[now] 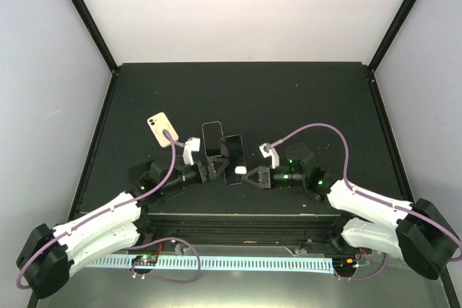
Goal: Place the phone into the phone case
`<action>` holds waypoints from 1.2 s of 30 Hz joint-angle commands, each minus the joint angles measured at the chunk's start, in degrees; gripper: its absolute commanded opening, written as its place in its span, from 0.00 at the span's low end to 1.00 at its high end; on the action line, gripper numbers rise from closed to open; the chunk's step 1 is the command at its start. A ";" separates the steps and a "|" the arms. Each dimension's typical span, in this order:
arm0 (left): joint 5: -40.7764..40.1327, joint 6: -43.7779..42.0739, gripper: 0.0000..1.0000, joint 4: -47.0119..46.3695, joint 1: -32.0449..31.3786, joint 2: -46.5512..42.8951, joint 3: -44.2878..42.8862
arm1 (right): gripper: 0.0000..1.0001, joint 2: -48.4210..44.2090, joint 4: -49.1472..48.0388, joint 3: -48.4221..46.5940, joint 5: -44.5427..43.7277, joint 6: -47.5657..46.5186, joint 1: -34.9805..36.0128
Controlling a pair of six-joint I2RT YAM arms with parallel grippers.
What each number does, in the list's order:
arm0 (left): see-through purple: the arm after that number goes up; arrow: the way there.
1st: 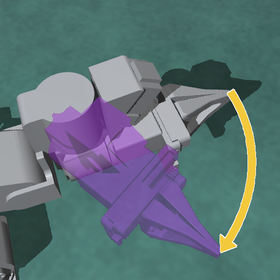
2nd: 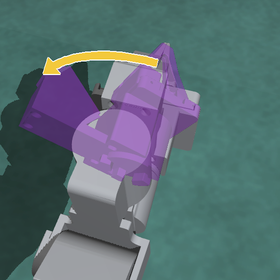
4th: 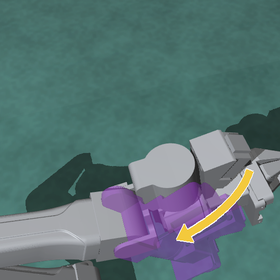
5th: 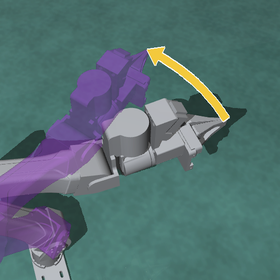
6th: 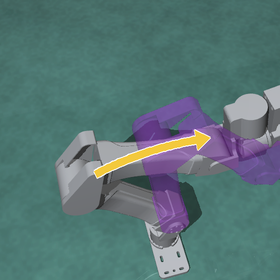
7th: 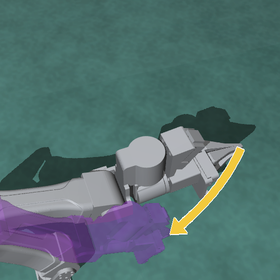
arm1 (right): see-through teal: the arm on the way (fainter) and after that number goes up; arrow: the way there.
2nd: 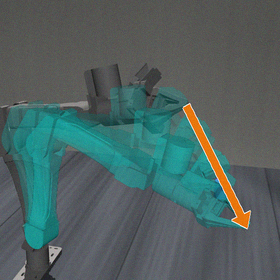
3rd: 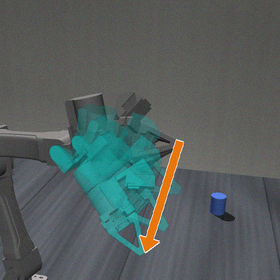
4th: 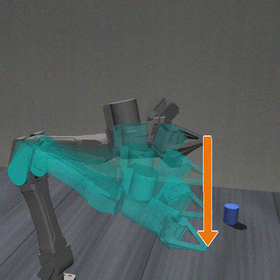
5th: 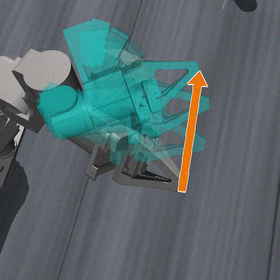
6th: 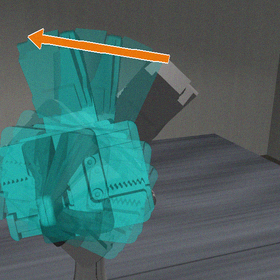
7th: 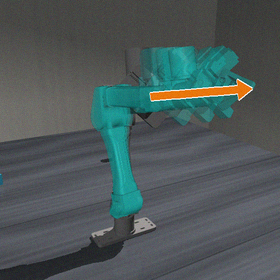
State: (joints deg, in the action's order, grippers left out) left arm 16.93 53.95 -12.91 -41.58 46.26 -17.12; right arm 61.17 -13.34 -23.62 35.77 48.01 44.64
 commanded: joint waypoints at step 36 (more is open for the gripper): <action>-35.16 2.19 0.99 45.31 24.75 11.18 -20.62 | 0.38 28.03 25.54 -19.99 -3.69 -13.90 -28.37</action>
State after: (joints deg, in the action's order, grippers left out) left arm -10.74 61.73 28.75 -17.26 54.61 -30.17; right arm 91.77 11.05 -41.89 36.97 33.47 16.60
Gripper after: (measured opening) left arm 0.990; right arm 0.309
